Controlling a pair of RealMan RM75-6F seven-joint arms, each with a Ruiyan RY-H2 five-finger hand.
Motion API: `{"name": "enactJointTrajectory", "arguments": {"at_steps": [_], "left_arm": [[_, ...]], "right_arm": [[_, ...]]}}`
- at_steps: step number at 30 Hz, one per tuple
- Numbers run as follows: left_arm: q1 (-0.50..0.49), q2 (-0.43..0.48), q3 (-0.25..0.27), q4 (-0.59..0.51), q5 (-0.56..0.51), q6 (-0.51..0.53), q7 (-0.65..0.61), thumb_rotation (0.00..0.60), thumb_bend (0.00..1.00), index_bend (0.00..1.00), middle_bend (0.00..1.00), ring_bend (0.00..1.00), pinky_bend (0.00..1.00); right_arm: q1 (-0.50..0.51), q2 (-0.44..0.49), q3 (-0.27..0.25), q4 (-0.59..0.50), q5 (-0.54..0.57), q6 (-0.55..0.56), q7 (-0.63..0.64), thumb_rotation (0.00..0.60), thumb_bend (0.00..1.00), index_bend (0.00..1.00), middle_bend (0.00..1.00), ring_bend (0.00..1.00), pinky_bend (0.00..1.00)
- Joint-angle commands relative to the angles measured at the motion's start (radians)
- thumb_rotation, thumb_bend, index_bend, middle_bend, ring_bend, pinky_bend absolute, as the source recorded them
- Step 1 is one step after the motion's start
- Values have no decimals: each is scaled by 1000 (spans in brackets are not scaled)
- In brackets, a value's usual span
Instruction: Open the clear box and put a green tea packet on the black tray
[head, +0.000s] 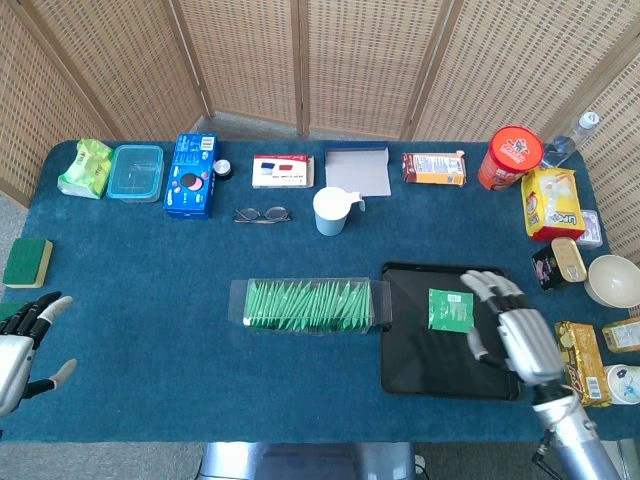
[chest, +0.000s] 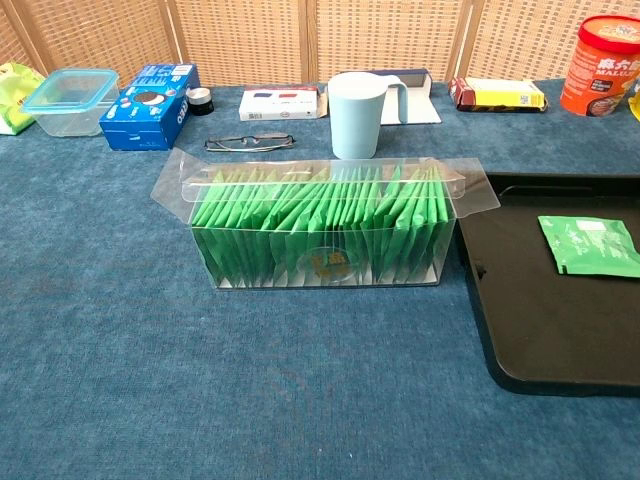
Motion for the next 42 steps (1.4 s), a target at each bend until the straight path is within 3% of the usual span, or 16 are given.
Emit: {"name": "enactJointTrajectory", "arguments": {"at_steps": [1, 4, 8, 22, 42], "left_arm": [[-11, 13, -9, -9, -7, -9, 4, 600, 205, 135, 133, 159, 241], [-24, 19, -18, -10, -16, -21, 3, 600, 204, 135, 133, 159, 241], [-37, 13, -24, 1, -24, -36, -8, 600, 204, 135, 133, 159, 241], [-45, -1, -22, 35, -41, -49, -28, 600, 205, 135, 133, 159, 241], [-38, -8, -13, 62, -47, -40, -58, 600, 204, 135, 133, 159, 241]], "right_arm": [[100, 4, 18, -49, -36, -119, 26, 600, 525, 76, 99, 69, 90], [194, -40, 32, -65, -24, -241, -21, 600, 494, 70, 95, 68, 90], [286, -143, 75, -29, 102, -341, -146, 600, 435, 65, 87, 66, 90], [383, -364, 101, 62, 326, -282, -495, 600, 339, 56, 83, 60, 90], [487, -465, 131, 108, 458, -270, -594, 600, 339, 67, 83, 60, 90]]}}
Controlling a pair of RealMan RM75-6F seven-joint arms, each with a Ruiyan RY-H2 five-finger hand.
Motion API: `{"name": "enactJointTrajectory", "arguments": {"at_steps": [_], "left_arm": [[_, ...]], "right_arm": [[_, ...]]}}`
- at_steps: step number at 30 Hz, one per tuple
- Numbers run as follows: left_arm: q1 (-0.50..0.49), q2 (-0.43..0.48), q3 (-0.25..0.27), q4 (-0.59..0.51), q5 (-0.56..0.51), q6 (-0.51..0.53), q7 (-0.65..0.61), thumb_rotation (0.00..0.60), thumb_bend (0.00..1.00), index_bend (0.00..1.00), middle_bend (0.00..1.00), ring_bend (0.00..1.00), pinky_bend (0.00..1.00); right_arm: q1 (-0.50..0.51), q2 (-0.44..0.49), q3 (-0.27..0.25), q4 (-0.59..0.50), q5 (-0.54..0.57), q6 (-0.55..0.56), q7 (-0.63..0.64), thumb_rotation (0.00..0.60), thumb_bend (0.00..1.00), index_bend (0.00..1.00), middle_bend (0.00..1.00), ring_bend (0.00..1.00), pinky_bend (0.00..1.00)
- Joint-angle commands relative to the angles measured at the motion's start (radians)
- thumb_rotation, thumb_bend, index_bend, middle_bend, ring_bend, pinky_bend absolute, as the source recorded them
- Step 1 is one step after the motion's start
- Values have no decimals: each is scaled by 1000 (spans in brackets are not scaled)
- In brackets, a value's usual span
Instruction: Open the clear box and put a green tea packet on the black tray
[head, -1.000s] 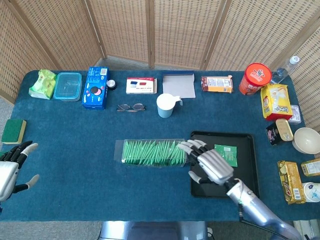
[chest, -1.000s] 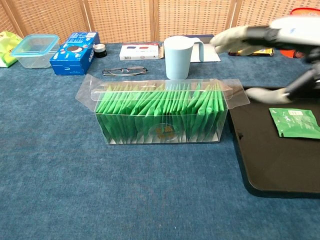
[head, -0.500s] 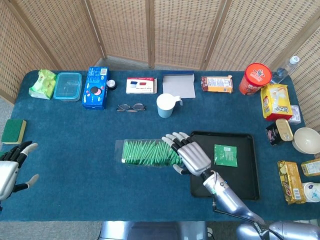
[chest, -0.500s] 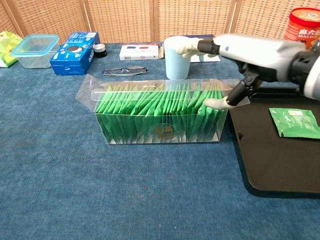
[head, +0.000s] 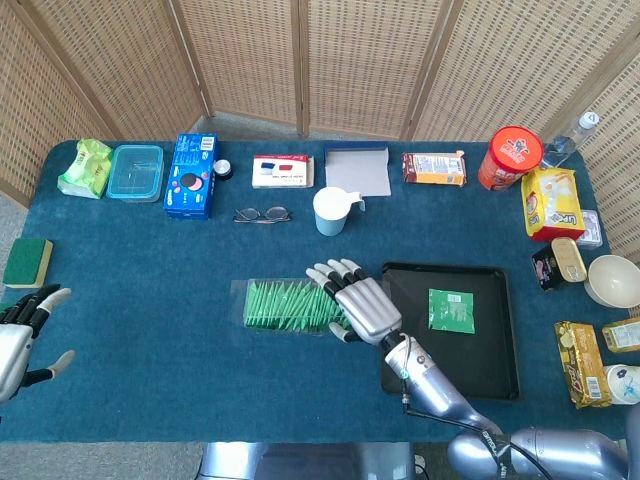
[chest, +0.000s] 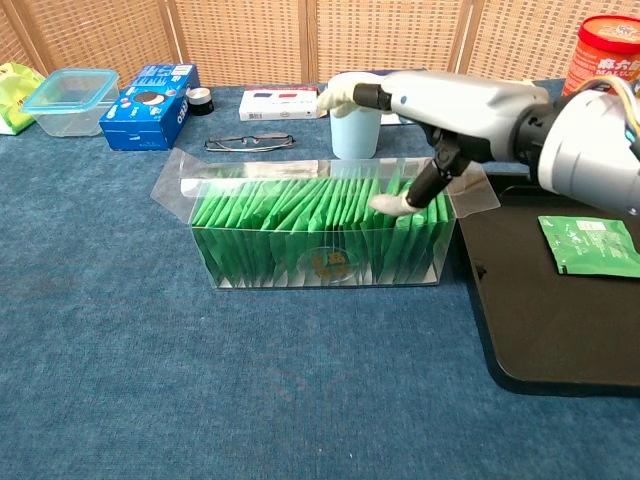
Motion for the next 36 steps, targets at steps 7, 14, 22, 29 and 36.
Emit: {"name": "enactJointTrajectory", "arguments": {"at_steps": [7, 14, 22, 29, 36], "left_arm": [[2, -7, 4, 12, 4, 3, -13, 600, 204, 135, 133, 159, 241], [5, -7, 5, 20, 3, 9, -22, 600, 205, 135, 133, 159, 241], [6, -10, 5, 31, 2, 10, -33, 600, 205, 135, 133, 159, 241], [5, -11, 1, 32, 3, 15, -34, 600, 205, 135, 133, 159, 241], [3, -9, 0, 27, 4, 14, -31, 600, 204, 135, 133, 159, 242]], "right_arm": [[39, 9, 18, -7, 67, -9, -23, 600, 343, 86, 83, 61, 90], [78, 23, 37, 0, 136, -28, -42, 600, 386, 106, 90, 62, 90], [113, 44, 71, 21, 192, -31, -32, 600, 456, 144, 100, 65, 90], [135, 68, 79, 38, 226, -40, -15, 600, 532, 258, 115, 69, 90], [152, 78, 87, 67, 249, -46, 12, 600, 579, 441, 128, 87, 90]]}}
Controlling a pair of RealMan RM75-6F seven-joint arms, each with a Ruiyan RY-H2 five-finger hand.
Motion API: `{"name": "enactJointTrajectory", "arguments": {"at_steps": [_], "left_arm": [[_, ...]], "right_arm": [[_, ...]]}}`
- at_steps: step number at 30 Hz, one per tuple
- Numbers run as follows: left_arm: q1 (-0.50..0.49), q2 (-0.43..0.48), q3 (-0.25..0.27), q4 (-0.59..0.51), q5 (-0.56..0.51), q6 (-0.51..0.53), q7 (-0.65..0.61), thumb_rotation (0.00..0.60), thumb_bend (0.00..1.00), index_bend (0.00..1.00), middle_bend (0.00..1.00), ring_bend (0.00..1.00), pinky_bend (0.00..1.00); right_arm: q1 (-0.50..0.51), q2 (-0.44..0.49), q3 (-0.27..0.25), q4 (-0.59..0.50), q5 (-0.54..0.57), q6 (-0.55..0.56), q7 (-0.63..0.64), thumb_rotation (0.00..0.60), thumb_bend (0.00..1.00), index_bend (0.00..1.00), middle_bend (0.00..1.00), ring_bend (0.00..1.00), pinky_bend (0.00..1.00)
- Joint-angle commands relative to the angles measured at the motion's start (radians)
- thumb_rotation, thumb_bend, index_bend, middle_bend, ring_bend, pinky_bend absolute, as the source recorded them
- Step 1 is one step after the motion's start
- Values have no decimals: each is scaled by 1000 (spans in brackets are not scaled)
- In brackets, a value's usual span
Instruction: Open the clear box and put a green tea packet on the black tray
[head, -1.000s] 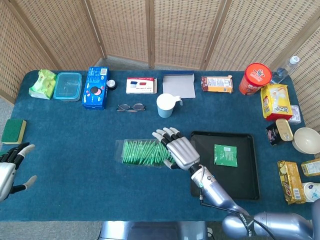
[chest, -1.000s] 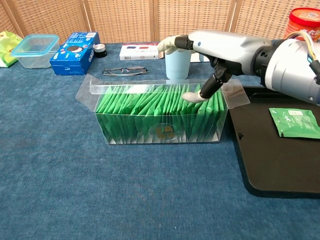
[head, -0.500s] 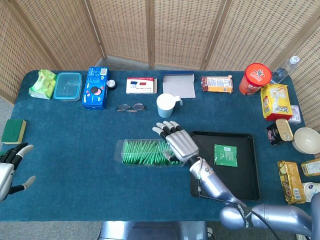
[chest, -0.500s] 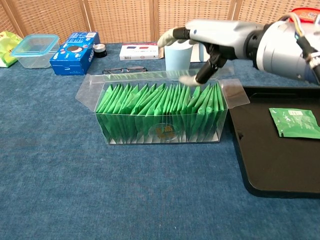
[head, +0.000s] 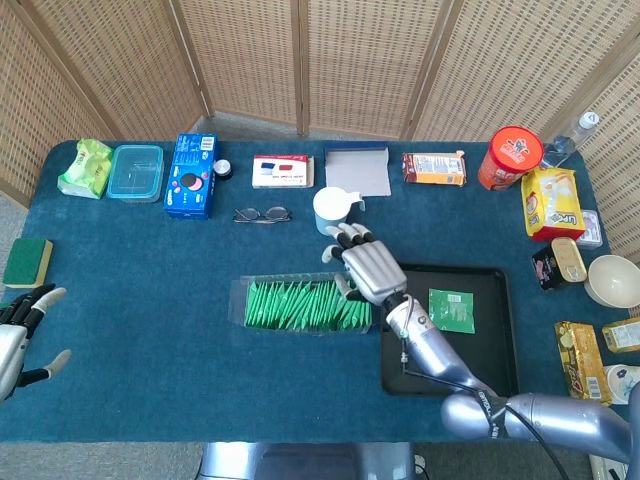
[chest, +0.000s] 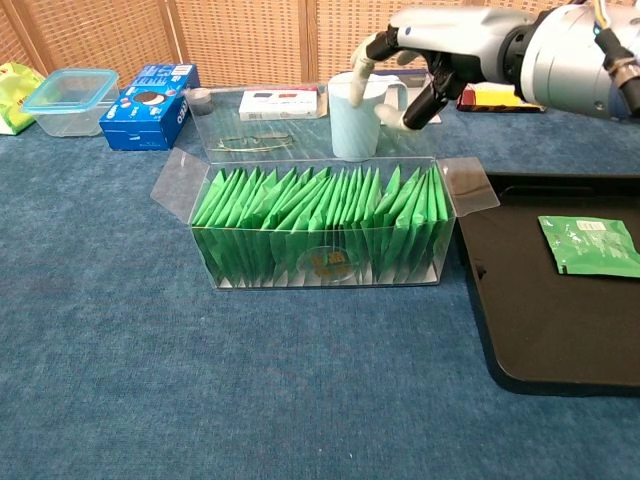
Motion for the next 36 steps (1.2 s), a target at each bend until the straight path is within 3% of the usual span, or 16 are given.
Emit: {"name": "enactJointTrajectory", "arguments": {"at_steps": [1, 8, 19, 22, 29, 36], "left_arm": [[-1, 0, 0, -3, 0, -2, 2, 600, 204, 135, 133, 159, 241], [-2, 2, -2, -9, 0, 0, 8, 600, 205, 135, 133, 158, 242], [-1, 1, 1, -4, -4, -3, 3, 600, 205, 135, 133, 158, 241], [-1, 1, 1, -2, -5, -4, 4, 600, 205, 135, 133, 158, 241], [4, 3, 3, 1, -10, 0, 2, 600, 205, 135, 133, 158, 241], [9, 3, 6, 8, -9, 6, -8, 600, 205, 135, 133, 158, 241]], "right_arm": [[8, 3, 6, 13, 7, -2, 13, 600, 583, 454, 130, 90, 90], [30, 5, 11, 49, 19, -11, 34, 600, 611, 553, 169, 118, 90], [74, 15, 6, 104, 97, -47, 30, 600, 615, 599, 209, 133, 90], [88, 10, -4, 115, 120, -46, 12, 600, 615, 545, 205, 133, 90], [113, -26, -26, 174, 130, -27, -11, 600, 608, 285, 160, 131, 90], [124, -68, -55, 225, 130, 17, -51, 600, 583, 196, 116, 118, 90]]}}
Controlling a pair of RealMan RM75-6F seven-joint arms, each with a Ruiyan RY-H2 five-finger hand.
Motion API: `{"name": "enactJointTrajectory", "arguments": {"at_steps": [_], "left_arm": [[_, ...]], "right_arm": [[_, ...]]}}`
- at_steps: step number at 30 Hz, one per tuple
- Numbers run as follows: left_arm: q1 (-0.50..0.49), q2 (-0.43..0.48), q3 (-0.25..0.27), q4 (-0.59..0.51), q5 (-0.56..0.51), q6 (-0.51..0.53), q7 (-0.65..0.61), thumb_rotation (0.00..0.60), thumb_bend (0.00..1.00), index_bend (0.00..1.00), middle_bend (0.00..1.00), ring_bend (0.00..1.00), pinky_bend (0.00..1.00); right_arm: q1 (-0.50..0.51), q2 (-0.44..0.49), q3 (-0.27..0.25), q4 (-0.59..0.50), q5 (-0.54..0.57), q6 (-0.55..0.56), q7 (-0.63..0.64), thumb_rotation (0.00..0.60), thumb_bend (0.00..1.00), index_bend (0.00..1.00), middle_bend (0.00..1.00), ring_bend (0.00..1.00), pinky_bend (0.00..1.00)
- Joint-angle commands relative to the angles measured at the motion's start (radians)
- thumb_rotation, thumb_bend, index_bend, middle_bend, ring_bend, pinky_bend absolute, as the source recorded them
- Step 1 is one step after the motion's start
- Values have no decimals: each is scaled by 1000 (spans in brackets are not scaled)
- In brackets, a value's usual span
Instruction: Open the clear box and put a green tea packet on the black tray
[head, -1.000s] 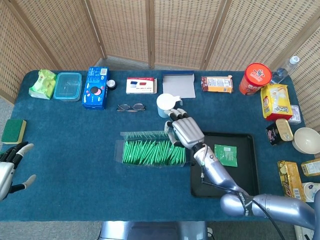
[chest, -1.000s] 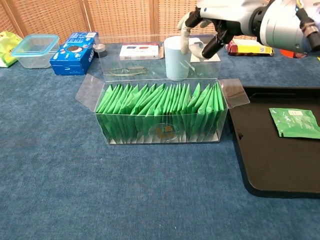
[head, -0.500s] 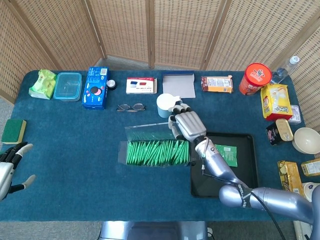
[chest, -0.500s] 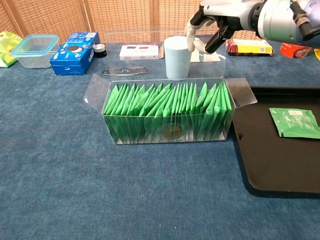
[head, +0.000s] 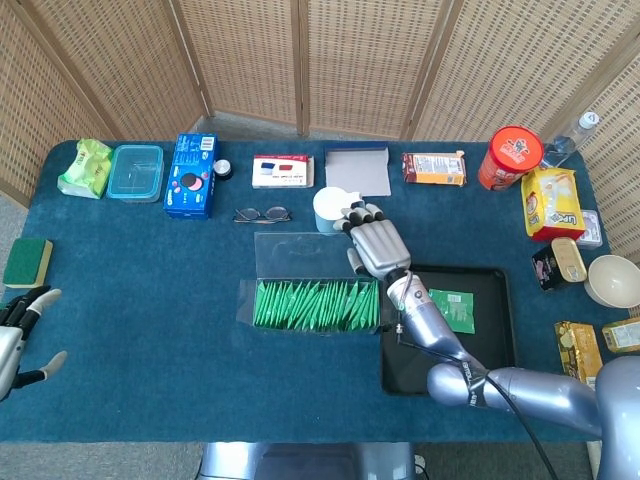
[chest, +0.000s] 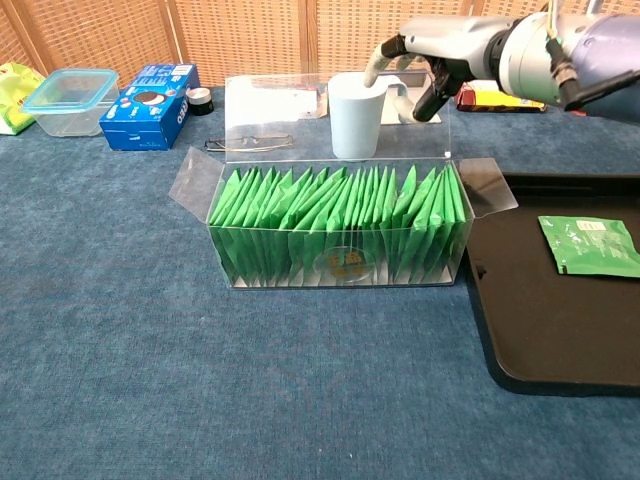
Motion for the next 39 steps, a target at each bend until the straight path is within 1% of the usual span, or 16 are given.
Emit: {"name": "enactJointTrajectory", "arguments": {"at_steps": [1, 5, 7, 11, 14, 16, 19, 22, 25, 27, 30, 33, 39], "left_arm": [[1, 0, 1, 2, 1, 1, -2, 600, 205, 135, 133, 158, 241], [2, -1, 2, 2, 3, 1, -5, 600, 205, 135, 133, 158, 241], [4, -1, 3, 2, 5, 4, -6, 600, 205, 135, 133, 158, 242], [10, 2, 5, 4, 5, 12, -11, 600, 204, 135, 133, 158, 241], [14, 3, 8, 6, 5, 14, -15, 600, 204, 135, 133, 158, 241], [14, 1, 9, 7, 6, 13, -16, 600, 204, 135, 133, 158, 241], [13, -4, 11, 7, 11, 10, -16, 600, 205, 135, 133, 158, 241], [10, -7, 9, 5, 15, 8, -14, 600, 205, 135, 133, 158, 241], [7, -6, 7, 2, 19, 10, -9, 600, 205, 135, 133, 158, 241], [6, -5, 6, 0, 22, 11, -7, 600, 204, 135, 133, 158, 241], [5, -4, 5, -3, 24, 13, -6, 600, 205, 135, 133, 158, 241], [7, -2, 6, -4, 23, 13, -6, 600, 205, 135, 133, 158, 241], [10, -3, 8, 0, 20, 13, -7, 600, 204, 135, 133, 158, 241]], "right_arm": [[3, -15, -11, 17, 1, 19, -17, 600, 581, 187, 112, 115, 90], [2, -26, -22, 30, -9, 34, -28, 600, 560, 141, 82, 95, 90], [-5, -24, -21, 24, -24, 43, -14, 600, 546, 120, 73, 87, 90], [-40, 15, -13, -28, -110, 67, 67, 600, 501, 72, 66, 80, 90], [-78, 71, -12, -91, -195, 70, 161, 600, 446, 72, 68, 77, 90], [-100, 104, -19, -116, -256, 67, 219, 600, 411, 84, 75, 75, 90], [-132, 165, -43, -155, -371, 44, 325, 600, 353, 119, 87, 70, 90], [-145, 198, -75, -151, -480, 19, 399, 600, 277, 175, 104, 68, 90], [-146, 208, -100, -136, -549, 1, 442, 600, 198, 227, 115, 67, 90], [-145, 205, -107, -126, -573, -5, 456, 600, 153, 258, 122, 67, 90], [-136, 195, -117, -104, -606, -23, 466, 600, 123, 291, 131, 67, 90], [-120, 170, -121, -77, -629, -38, 461, 600, 109, 314, 140, 66, 90], [-96, 137, -126, -40, -643, -73, 444, 600, 101, 320, 146, 66, 90]]}}
